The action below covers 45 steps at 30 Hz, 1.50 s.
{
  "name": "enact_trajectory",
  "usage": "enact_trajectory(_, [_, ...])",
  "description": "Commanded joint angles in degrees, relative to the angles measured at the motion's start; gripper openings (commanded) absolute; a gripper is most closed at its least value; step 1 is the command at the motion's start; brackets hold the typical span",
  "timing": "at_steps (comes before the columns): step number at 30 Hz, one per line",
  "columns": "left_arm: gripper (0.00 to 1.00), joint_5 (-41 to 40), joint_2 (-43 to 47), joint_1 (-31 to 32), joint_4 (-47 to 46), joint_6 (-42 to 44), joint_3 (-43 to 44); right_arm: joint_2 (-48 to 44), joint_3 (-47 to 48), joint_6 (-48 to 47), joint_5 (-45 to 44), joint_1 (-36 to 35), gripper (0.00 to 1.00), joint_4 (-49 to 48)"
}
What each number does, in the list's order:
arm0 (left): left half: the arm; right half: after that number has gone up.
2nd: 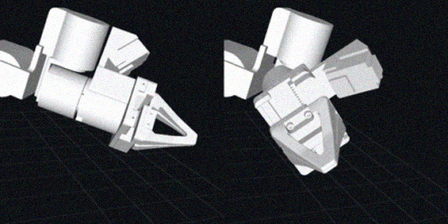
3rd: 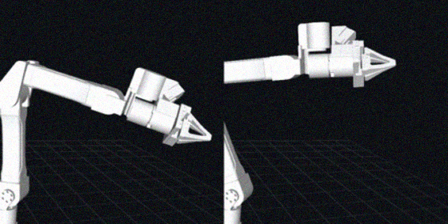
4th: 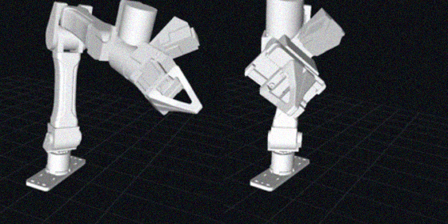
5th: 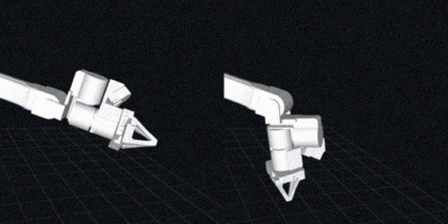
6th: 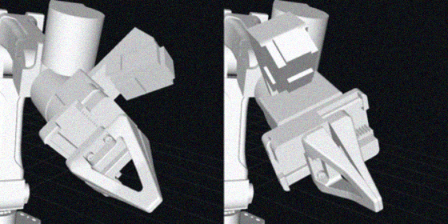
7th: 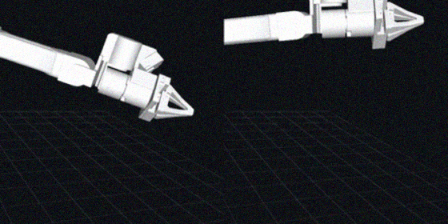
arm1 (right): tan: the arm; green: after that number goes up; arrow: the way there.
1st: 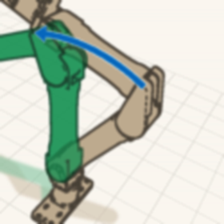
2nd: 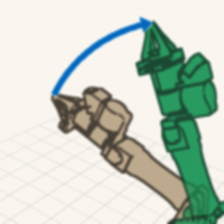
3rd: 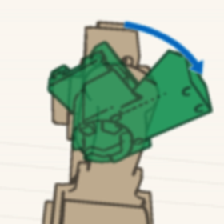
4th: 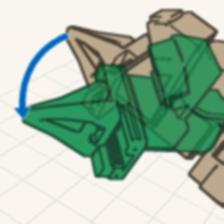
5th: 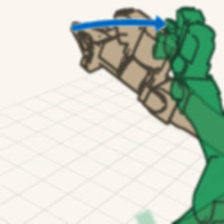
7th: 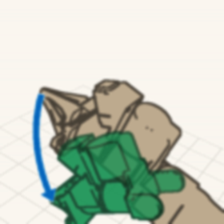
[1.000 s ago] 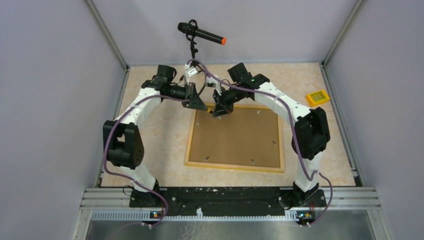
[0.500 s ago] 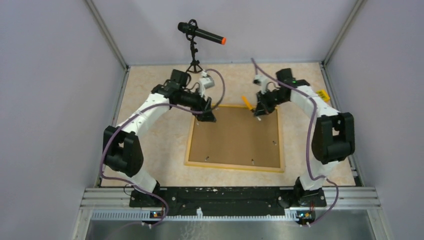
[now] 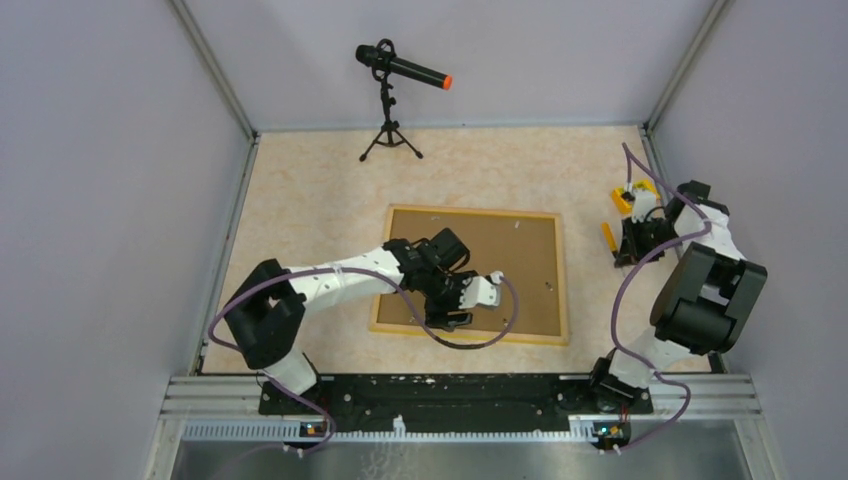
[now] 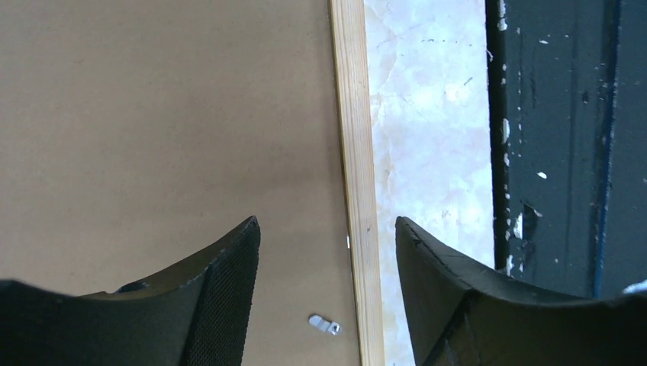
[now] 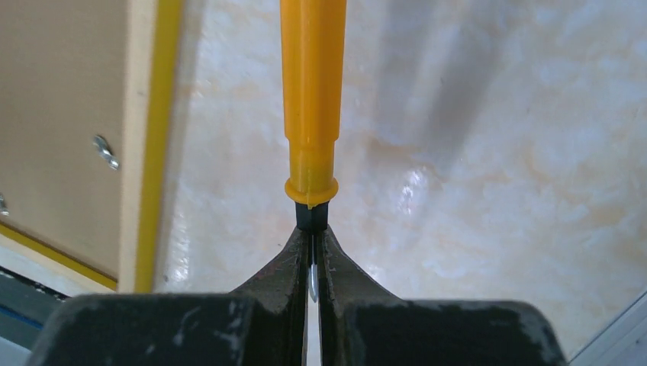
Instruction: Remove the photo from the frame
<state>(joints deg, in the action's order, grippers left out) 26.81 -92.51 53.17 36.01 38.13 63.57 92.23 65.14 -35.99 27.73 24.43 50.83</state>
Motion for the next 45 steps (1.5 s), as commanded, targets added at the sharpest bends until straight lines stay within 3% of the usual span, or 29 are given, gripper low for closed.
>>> enact_trajectory(1, [0.67,-6.2,-2.1,3.1,-4.8,0.9,-1.2,-0.7,-3.9,-5.3,-7.0,3.0,0.00,-2.7])
enact_trajectory(7, [0.61,-9.5,-3.4,7.4,-5.4,1.4,-3.4,1.7,-7.7,-4.9,-11.7,4.8,0.00,-8.5])
enact_trajectory(12, [0.64,-11.0,-3.3,10.0,-6.9,-0.2,-5.7,2.5,-10.7,-5.9,-13.3,6.4,0.01,-10.9])
enact_trajectory(19, [0.52,-20.1,-7.8,11.1,-10.6,-6.4,-6.3,2.5,-12.4,-6.8,-12.4,6.6,0.21,-11.1])
enact_trajectory(25, [0.36,-22.2,-8.9,11.0,-11.2,-10.9,-7.3,2.8,-12.4,-7.1,-11.3,6.5,0.39,-9.7])
enact_trajectory(27, [0.33,-23.2,-9.2,10.7,-10.9,-12.0,-7.0,2.4,-12.4,-7.2,-11.0,6.6,0.49,-9.2])
enact_trajectory(31, [0.14,-20.2,-9.4,6.7,-8.9,-13.7,-4.4,0.9,-10.8,-6.9,-8.6,6.6,0.67,-7.0])
enact_trajectory(34, [0.02,-17.7,-8.5,4.7,-7.9,-13.6,-3.1,0.6,-7.3,-5.8,-6.0,6.5,0.73,-3.4])
enact_trajectory(45, [0.00,-8.2,-4.6,0.4,-4.8,-16.8,1.3,-1.3,3.7,2.5,7.3,3.2,0.76,5.7])
